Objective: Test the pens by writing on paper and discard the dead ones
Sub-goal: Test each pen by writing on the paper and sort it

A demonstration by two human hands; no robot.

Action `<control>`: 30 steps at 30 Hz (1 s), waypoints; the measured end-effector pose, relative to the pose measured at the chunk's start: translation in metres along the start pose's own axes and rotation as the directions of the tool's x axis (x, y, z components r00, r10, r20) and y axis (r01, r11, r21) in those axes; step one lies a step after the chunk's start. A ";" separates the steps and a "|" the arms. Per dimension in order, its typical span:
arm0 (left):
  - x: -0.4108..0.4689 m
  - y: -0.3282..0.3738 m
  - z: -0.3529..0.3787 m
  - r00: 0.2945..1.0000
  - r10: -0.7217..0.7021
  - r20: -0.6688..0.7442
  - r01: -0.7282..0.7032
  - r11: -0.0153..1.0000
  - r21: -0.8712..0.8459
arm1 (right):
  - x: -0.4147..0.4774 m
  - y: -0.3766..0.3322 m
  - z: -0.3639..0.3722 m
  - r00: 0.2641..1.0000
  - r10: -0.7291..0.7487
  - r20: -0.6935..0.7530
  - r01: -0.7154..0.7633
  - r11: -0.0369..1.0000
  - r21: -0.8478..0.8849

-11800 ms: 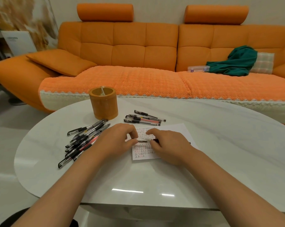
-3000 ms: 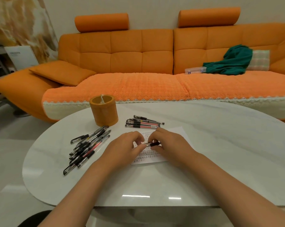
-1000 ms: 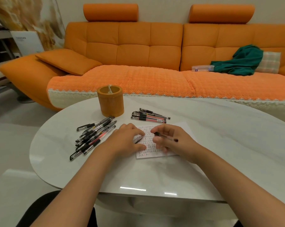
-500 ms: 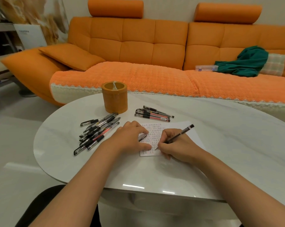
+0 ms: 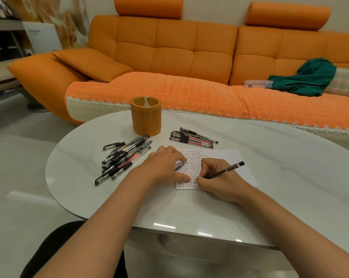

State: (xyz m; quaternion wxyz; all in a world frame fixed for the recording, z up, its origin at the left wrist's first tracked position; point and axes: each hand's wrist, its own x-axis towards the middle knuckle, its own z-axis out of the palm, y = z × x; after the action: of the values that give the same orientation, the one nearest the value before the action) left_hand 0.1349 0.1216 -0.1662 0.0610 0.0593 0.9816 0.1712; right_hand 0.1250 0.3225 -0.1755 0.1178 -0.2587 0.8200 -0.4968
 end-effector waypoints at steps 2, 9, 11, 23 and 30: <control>0.000 0.001 0.000 1.000 -0.001 0.003 0.001 1.000 0.002 | 0.001 -0.001 0.001 1.000 -0.006 -0.005 0.006 0.999 -0.032; 0.000 0.001 0.000 1.000 -0.009 -0.001 0.009 1.000 0.016 | 0.002 0.002 0.002 1.000 -0.003 0.010 0.004 0.997 -0.072; 0.000 0.001 0.000 1.000 -0.012 -0.002 0.012 1.000 0.019 | 0.001 0.003 0.002 1.000 -0.019 0.005 0.020 0.995 -0.102; 0.002 0.001 0.000 1.000 -0.022 0.010 0.022 1.000 0.018 | -0.001 0.004 0.003 1.000 -0.015 -0.003 0.015 0.999 -0.037; 0.002 0.000 0.001 1.000 -0.023 0.006 0.023 1.000 0.005 | -0.001 0.005 0.001 1.000 -0.006 -0.005 0.006 1.000 -0.027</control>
State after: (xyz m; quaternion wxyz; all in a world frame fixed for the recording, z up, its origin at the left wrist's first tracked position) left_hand 0.1330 0.1222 -0.1669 0.0660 0.0489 0.9824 0.1680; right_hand 0.1247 0.3239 -0.1809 0.1108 -0.2614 0.8262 -0.4867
